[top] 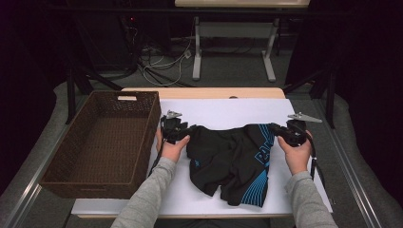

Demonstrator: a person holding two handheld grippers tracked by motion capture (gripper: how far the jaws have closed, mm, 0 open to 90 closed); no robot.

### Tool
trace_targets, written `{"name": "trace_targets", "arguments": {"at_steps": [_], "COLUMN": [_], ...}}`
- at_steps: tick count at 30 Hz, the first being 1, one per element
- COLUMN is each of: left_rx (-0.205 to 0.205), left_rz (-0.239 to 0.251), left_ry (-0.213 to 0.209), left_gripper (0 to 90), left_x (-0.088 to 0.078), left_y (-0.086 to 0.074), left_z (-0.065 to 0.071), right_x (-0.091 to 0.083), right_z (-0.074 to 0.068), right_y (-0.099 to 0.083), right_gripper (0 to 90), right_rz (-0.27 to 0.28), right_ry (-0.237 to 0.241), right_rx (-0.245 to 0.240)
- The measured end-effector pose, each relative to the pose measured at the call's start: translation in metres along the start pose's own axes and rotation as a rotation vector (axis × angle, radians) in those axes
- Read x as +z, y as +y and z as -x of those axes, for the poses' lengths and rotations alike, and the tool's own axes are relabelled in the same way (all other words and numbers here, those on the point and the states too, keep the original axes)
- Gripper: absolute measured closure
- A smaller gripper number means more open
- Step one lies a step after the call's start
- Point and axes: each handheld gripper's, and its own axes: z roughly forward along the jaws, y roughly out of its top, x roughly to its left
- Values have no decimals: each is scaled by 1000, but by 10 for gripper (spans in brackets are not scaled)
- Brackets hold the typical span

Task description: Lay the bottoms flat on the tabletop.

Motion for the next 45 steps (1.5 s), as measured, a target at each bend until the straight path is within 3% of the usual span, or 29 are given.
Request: {"name": "trace_targets", "arguments": {"at_steps": [3, 12, 18, 22, 27, 31, 35, 38, 41, 45], "left_rx": [-26, -12, -36, -24, -9, 9, 62, 73, 120, 141], "left_rz": [-20, -60, -129, -165, -182, -181, -180, -163, -159, -158], "left_ry": [-11, -40, -138, -136, -139, -139, -126, -124, -124, -129], "left_gripper": [488, 462, 553, 702, 839, 852, 852, 852, 853, 863], "left_x": [9, 30, 45, 48, 45, 38, 28, 20, 13, 5], "left_y": [3, 12, 11, 8, 2, -4, -11, -17, -24, -35], "left_z": [-2, -1, 0, 1, 3, 8, 13, 17, 21, 26], "right_x": [-1, 1, 4, 5, 6, 6, 7, 7, 7, 7], "right_z": [2, 11, 15, 16, 16, 17, 17, 17, 16, 14], "right_y": [1, 1, 0, 0, -1, -1, -1, -2, -2, -4], "right_gripper": [827, 827, 827, 827, 826, 826, 827, 826, 826, 826], "right_rz": [-2, 8, -12, -5, -2, -9, -10, -7, -15, -19], "right_ry": [-7, -24, -26, -28, -31, -26, -29, -33, -34, -39], "right_rx": [12, 28, 28, 26, 38, 40, 30, 36, 31, 22]}}
